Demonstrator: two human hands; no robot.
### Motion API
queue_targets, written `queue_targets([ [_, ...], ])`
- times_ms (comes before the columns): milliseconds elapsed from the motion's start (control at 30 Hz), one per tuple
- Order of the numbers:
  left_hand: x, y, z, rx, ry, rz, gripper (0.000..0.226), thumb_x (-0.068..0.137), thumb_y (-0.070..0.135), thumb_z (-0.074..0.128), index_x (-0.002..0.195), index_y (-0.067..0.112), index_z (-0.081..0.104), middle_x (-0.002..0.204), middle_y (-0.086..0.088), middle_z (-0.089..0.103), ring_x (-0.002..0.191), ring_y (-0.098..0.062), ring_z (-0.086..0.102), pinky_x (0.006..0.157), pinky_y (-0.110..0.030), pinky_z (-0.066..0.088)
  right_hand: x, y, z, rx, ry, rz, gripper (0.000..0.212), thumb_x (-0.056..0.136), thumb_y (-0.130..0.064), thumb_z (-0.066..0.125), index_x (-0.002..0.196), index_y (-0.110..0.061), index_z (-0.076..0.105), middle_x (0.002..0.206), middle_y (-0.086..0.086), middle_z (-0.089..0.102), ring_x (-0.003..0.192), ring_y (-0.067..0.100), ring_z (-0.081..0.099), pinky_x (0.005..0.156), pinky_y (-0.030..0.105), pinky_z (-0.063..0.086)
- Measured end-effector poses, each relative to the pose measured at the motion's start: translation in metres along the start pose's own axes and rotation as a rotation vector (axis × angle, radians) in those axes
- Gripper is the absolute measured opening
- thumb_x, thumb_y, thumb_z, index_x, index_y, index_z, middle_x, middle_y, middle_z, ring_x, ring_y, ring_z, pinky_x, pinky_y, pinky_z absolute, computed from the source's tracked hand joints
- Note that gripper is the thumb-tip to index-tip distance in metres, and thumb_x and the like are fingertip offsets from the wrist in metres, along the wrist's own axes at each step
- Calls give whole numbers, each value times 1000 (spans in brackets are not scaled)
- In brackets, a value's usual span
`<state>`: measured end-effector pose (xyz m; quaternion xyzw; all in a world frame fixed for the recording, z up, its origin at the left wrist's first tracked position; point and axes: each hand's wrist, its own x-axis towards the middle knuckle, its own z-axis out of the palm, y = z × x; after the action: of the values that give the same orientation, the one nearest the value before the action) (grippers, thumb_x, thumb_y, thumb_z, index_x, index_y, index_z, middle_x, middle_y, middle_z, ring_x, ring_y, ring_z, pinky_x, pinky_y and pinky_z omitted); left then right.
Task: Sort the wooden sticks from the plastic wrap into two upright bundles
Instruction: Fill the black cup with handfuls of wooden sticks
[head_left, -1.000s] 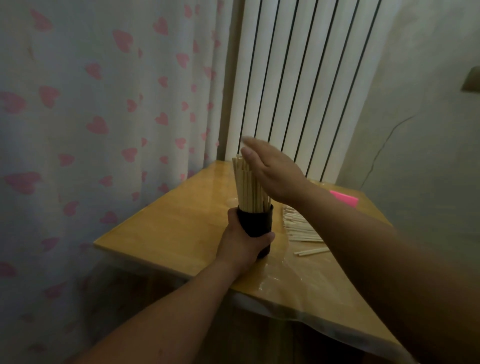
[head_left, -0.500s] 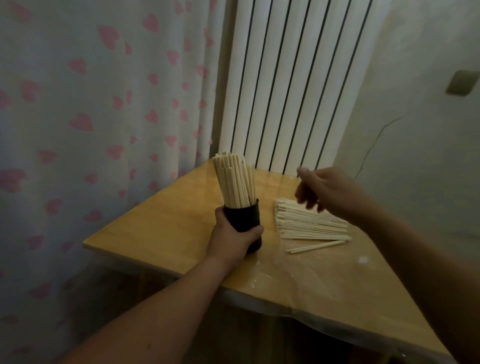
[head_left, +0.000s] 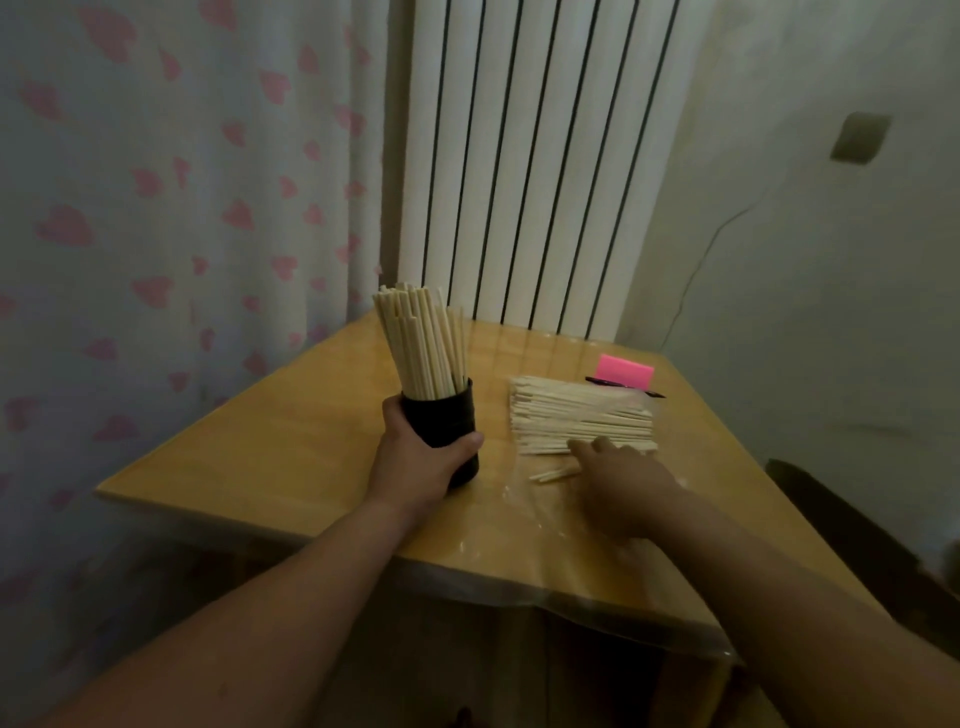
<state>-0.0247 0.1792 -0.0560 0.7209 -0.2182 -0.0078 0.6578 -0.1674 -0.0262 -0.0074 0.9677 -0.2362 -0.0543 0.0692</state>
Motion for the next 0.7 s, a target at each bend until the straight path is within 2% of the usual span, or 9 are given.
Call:
queue_targets([
  [67,0,-1,0,2,-2,2,98,78,37,93,150,27,29,144,4,53,130,-21,56,108,-43,50,17,4,1,-63,44,10,62,102,-25,51,161,-26,32,152,9,45,129,35,58,100,47,51],
  [133,0,-1,0,10,2,4,98,78,37,94,150,27,29,144,3,54,131,-22,56,109,-44,51,31,6,-1,-115,30,-10,50,103,-27,50,152,-26,43,144,10,51,123,36,62,99,46,54],
  [233,0,-2,1,27,6,7,99,77,38,94,151,27,29,145,4,54,131,-22,56,110,-45,51,49,4,-7,-155,-8,-51,50,103,-31,54,152,-29,46,143,10,54,128,36,59,105,46,52],
  [300,0,-3,1,31,4,8,99,77,38,94,150,28,29,144,4,54,131,-22,56,108,-43,50,60,1,-8,-136,-25,-21,50,104,-31,54,153,-23,46,147,12,55,130,36,59,107,44,50],
  [400,-1,-3,1,36,-5,11,98,77,38,94,150,30,29,144,5,54,131,-20,55,108,-41,50,63,-6,-9,-154,-55,2,36,104,-26,58,139,-16,61,135,12,66,122,31,65,100,39,53],
  [467,-1,-3,2,42,-9,13,97,77,39,94,149,31,29,145,6,54,132,-19,55,108,-41,50,60,-11,-9,-133,-55,25,31,106,-23,56,136,-16,63,135,11,66,123,29,64,103,39,52],
  [567,-2,-2,2,47,-18,15,95,77,39,93,148,31,29,140,10,54,128,-16,55,102,-34,48,55,-14,-12,-117,18,34,32,102,-21,63,133,-17,65,133,9,65,122,27,63,107,38,50],
  [700,-3,0,2,43,-30,12,95,77,39,93,147,34,29,134,14,53,124,-13,55,101,-33,48,48,-9,-4,4,81,95,27,104,-26,55,126,-16,67,123,9,67,114,25,63,101,37,52],
])
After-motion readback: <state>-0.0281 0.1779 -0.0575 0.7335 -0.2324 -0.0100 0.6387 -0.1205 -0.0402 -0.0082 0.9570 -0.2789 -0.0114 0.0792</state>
